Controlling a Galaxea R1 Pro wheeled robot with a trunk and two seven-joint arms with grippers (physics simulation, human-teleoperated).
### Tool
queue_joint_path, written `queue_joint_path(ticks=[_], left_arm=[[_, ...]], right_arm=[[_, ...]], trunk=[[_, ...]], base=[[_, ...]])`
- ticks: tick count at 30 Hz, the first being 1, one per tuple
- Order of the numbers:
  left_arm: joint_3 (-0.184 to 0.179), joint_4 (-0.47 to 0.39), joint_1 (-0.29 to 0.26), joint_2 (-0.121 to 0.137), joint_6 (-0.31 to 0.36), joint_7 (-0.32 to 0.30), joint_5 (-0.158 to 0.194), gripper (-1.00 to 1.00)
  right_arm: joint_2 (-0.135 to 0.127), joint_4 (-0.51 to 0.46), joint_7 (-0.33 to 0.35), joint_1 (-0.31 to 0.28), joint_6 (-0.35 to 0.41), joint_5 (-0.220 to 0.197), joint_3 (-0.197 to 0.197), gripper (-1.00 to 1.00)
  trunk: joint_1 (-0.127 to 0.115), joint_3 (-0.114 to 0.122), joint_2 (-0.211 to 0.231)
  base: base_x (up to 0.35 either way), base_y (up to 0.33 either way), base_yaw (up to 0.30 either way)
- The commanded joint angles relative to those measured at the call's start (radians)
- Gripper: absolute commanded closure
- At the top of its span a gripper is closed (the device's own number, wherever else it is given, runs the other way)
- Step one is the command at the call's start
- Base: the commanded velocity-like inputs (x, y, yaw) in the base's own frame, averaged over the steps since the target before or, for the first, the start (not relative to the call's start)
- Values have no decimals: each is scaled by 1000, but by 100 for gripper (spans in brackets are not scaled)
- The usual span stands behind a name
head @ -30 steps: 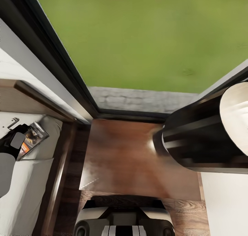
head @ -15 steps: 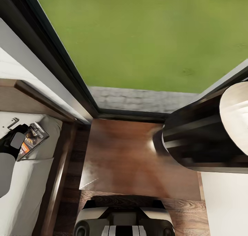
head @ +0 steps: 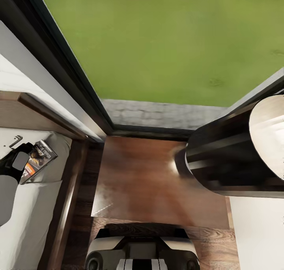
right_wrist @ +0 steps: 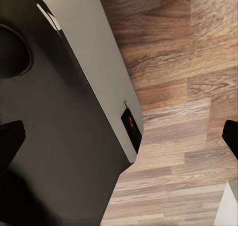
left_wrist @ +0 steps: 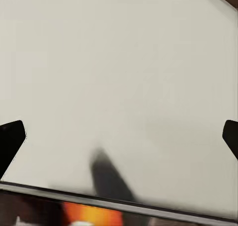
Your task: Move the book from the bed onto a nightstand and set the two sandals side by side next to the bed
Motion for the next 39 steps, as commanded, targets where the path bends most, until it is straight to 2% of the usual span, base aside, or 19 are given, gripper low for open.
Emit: queue_joint_path(ticks=[1, 39], left_arm=[[0, -2, 0, 0, 5, 3, 8, -100], [0, 4, 1, 0, 9, 0, 9, -100]], right_arm=[[-1, 4, 5, -1, -2, -3, -8, -100], [-1, 4, 5, -1, -2, -3, -8, -100]], trunk=[[-4, 3, 7], [-150, 122, 273]], base=[[0, 0, 0], [0, 0, 0]])
